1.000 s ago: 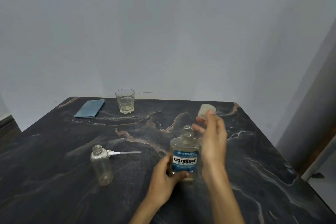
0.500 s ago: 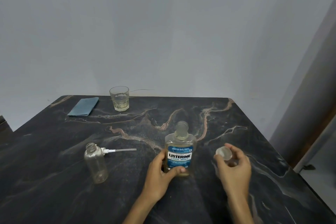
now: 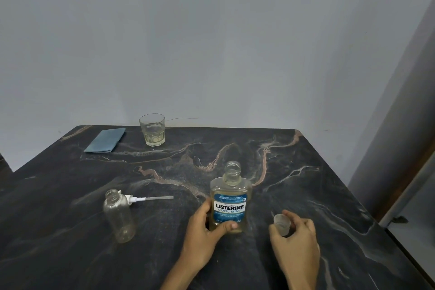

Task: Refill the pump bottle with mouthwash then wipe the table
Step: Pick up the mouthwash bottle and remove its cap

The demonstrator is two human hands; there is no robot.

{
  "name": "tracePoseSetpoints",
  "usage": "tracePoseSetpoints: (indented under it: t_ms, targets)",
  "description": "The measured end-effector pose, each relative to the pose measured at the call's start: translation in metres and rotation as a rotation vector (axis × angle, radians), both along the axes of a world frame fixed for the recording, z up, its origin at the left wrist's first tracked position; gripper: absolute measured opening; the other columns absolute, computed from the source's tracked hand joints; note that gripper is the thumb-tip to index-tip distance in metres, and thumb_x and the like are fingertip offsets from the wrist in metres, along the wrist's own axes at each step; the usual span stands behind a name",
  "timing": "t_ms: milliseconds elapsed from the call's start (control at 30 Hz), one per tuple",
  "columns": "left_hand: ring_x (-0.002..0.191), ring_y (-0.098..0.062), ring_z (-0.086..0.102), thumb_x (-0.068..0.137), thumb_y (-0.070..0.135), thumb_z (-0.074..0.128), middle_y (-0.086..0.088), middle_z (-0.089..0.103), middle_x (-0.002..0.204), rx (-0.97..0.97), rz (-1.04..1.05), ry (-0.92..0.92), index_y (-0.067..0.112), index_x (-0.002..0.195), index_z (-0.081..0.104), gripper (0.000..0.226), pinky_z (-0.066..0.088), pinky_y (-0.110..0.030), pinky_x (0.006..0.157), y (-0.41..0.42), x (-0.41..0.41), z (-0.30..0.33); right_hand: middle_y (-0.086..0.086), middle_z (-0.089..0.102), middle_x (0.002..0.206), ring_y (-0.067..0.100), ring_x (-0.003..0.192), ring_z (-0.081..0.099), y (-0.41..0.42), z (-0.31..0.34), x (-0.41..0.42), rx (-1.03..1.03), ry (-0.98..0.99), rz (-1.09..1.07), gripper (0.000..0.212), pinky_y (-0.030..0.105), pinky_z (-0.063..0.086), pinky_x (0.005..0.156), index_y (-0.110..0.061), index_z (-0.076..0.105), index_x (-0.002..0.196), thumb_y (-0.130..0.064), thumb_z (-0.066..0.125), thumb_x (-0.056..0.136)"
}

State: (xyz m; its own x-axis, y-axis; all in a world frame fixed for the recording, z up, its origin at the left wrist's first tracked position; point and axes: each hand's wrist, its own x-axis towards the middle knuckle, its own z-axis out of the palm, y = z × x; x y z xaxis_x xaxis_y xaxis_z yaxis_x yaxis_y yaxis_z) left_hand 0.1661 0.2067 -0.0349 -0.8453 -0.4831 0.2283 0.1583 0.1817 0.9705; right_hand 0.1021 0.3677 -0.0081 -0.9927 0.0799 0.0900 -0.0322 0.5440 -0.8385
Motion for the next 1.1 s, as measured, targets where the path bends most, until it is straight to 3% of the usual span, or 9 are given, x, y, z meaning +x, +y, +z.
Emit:
tracePoseSetpoints:
  t_ms: [167, 400, 533, 567, 633, 733, 833, 967, 1100]
  targets:
    - [0.098, 0.001, 0.065, 0.067, 0.022, 0.079, 0.021, 0.069, 0.106, 0.01, -0.022, 0.004, 0.032, 0.107, 0.058, 0.046, 0.049, -0.01, 0.08, 0.0, 0.001, 0.002, -0.005, 0.043, 0.101, 0.025, 0.09, 0.05, 0.0, 0.0, 0.003, 0.05, -0.005, 0.011, 0.041, 0.04, 0.041, 0.091, -0.022, 0.063, 0.117, -0.024, 0.07, 0.076]
    - [0.099, 0.001, 0.065, 0.069, 0.026, 0.079, 0.02, 0.069, 0.107, -0.005, -0.02, -0.001, 0.032, 0.107, 0.059, 0.043, 0.048, -0.01, 0.08, -0.001, 0.002, 0.0, 0.002, 0.038, 0.116, 0.035, 0.106, 0.051, 0.0, -0.005, -0.002, -0.032, -0.023, -0.012, 0.057, 0.046, 0.042, 0.091, -0.008, 0.049, 0.134, -0.031, 0.063, 0.084]
    - [0.099, 0.001, 0.065, 0.071, 0.02, 0.079, 0.02, 0.069, 0.106, -0.008, -0.017, -0.006, 0.032, 0.106, 0.059, 0.042, 0.048, -0.01, 0.08, -0.001, 0.002, -0.001, -0.002, 0.038, 0.111, 0.029, 0.111, 0.047, -0.004, 0.001, 0.003, -0.173, 0.245, -0.11, 0.057, 0.055, 0.041, 0.096, -0.012, 0.048, 0.136, -0.015, 0.065, 0.082]
    - [0.099, 0.0, 0.065, 0.071, 0.018, 0.08, 0.019, 0.07, 0.106, -0.009, -0.012, -0.004, 0.031, 0.105, 0.059, 0.042, 0.048, -0.011, 0.081, -0.001, 0.001, -0.001, -0.004, 0.038, 0.109, 0.024, 0.108, 0.047, -0.007, 0.004, 0.007, -0.215, 0.359, -0.104, 0.056, 0.053, 0.042, 0.095, -0.012, 0.05, 0.134, -0.013, 0.064, 0.08]
    - [0.099, -0.002, 0.066, 0.071, 0.013, 0.08, 0.016, 0.071, 0.104, -0.015, -0.004, 0.006, 0.03, 0.104, 0.06, 0.042, 0.049, -0.012, 0.081, -0.001, 0.001, -0.001, -0.004, 0.042, 0.111, 0.014, 0.104, 0.049, -0.018, 0.01, 0.014, -0.317, 0.54, -0.054, 0.06, 0.035, 0.043, 0.093, -0.009, 0.05, 0.133, -0.012, 0.06, 0.074]
    - [0.097, -0.006, 0.068, 0.07, 0.01, 0.08, 0.014, 0.072, 0.103, -0.006, 0.002, 0.008, 0.029, 0.103, 0.061, 0.042, 0.051, -0.016, 0.082, -0.001, 0.0, -0.001, -0.001, 0.043, 0.124, 0.008, 0.117, 0.046, -0.04, 0.015, 0.025, -0.447, 0.607, 0.077, 0.071, 0.008, 0.033, 0.098, -0.014, 0.035, 0.143, -0.02, 0.061, 0.077]
    - [0.098, -0.009, 0.068, 0.071, 0.015, 0.077, 0.011, 0.072, 0.104, -0.01, 0.003, 0.021, 0.027, 0.104, 0.063, 0.038, 0.051, -0.016, 0.082, -0.002, 0.0, -0.002, 0.001, 0.033, 0.14, 0.005, 0.134, 0.033, -0.064, 0.017, 0.034, -0.505, 0.594, 0.209, 0.093, 0.008, 0.024, 0.106, -0.016, 0.014, 0.15, -0.037, 0.064, 0.075]
    - [0.102, -0.014, 0.068, 0.075, 0.028, 0.062, 0.004, 0.073, 0.104, -0.035, 0.023, 0.027, 0.016, 0.11, 0.066, 0.037, 0.052, -0.028, 0.09, -0.001, -0.001, -0.002, -0.003, 0.026, 0.144, -0.005, 0.136, 0.024, -0.088, 0.013, 0.033, -0.439, 0.536, 0.275, 0.124, 0.004, 0.02, 0.105, -0.017, 0.002, 0.151, -0.031, 0.087, 0.062]
    - [0.1, -0.012, 0.069, 0.088, 0.008, 0.054, 0.005, 0.074, 0.101, -0.019, 0.073, 0.024, 0.018, 0.106, 0.067, 0.024, 0.052, -0.026, 0.089, 0.0, -0.001, 0.0, -0.037, 0.022, 0.133, -0.028, 0.12, 0.022, -0.093, 0.002, 0.031, -0.414, 0.44, 0.309, 0.124, -0.005, 0.021, 0.095, -0.034, 0.0, 0.149, -0.029, 0.088, 0.062]
